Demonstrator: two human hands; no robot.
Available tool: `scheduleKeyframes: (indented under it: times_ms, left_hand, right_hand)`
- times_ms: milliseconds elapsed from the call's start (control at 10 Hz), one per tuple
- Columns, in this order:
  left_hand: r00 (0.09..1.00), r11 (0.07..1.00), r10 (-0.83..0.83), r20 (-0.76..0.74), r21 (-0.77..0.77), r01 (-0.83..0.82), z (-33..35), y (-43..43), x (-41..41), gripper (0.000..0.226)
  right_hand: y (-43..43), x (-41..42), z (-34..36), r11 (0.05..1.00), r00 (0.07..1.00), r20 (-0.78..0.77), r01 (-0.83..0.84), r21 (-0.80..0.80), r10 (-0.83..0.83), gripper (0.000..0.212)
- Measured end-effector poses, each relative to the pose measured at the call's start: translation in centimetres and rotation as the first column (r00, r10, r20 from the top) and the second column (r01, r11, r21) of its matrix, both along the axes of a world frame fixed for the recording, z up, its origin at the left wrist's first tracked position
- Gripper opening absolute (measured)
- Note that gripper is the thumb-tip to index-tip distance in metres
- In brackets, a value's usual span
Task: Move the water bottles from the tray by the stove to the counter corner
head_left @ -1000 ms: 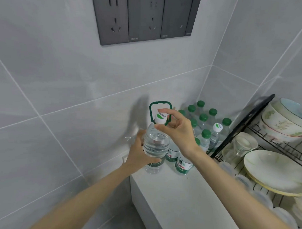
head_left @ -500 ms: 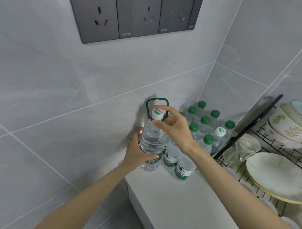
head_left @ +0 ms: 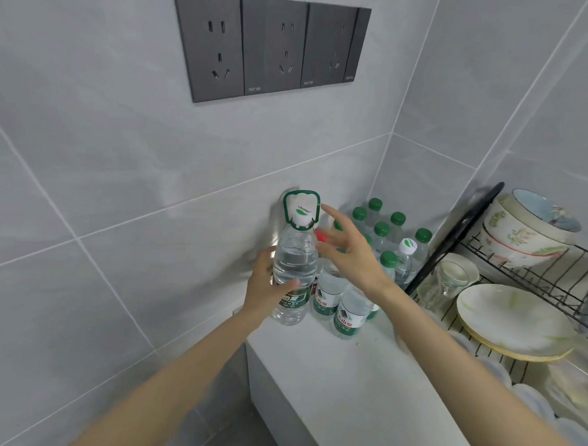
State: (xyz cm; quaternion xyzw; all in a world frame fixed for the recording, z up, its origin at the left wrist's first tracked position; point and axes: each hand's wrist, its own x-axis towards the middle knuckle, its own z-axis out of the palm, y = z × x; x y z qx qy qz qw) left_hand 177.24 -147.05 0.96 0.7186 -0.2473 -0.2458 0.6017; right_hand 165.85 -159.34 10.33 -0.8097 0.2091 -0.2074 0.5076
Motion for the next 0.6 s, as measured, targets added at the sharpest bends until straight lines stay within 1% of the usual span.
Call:
scheduleKeyframes:
  times_ms: [100,200,300,400,500,600]
  left_hand:
    - [0.996,0.997,0.043,-0.079,-0.054,-0.047,1.3,1.4,-0.5,0.058]
    - [0.996,0.998,0.012,-0.083,-0.057,-0.017,2.8,3.1,-1.4,0.052]
    - [0.997,0.995,-0.073,-0.027,-0.063,0.071,4.9,5.6,-3.5,0.047]
    - [0.990,0.989,-0.140,0.024,-0.051,0.141,7.4,8.0,-5.3,0.050]
    - [0.979,0.981,-0.181,0.090,-0.059,0.186,9.8,10.7,-7.6,0.050]
    - [0.970,0.970,-0.211,0.125,-0.093,0.223,12.5,13.2,-10.0,0.046]
  right_hand:
    - [1.3,-2.4,0.3,1.000,1.000,-0.004,0.021,-0.004,-0.021,0.063]
    - [3.5,-5.2,1.2,0.998,0.999,0.012,0.050,0.048,-0.051,0.060]
    - [6.6,-8.6,1.6,0.993,0.993,0.030,0.108,0.052,-0.110,0.056]
    - [9.4,-11.8,2.4,0.984,0.985,0.023,0.167,0.058,-0.169,0.054]
    - [12.5,-15.2,3.4,0.975,0.975,0.053,0.215,0.053,-0.217,0.054]
    - [15.6,-18.1,5.0,0.963,0.959,0.083,0.268,0.042,-0.270,0.053]
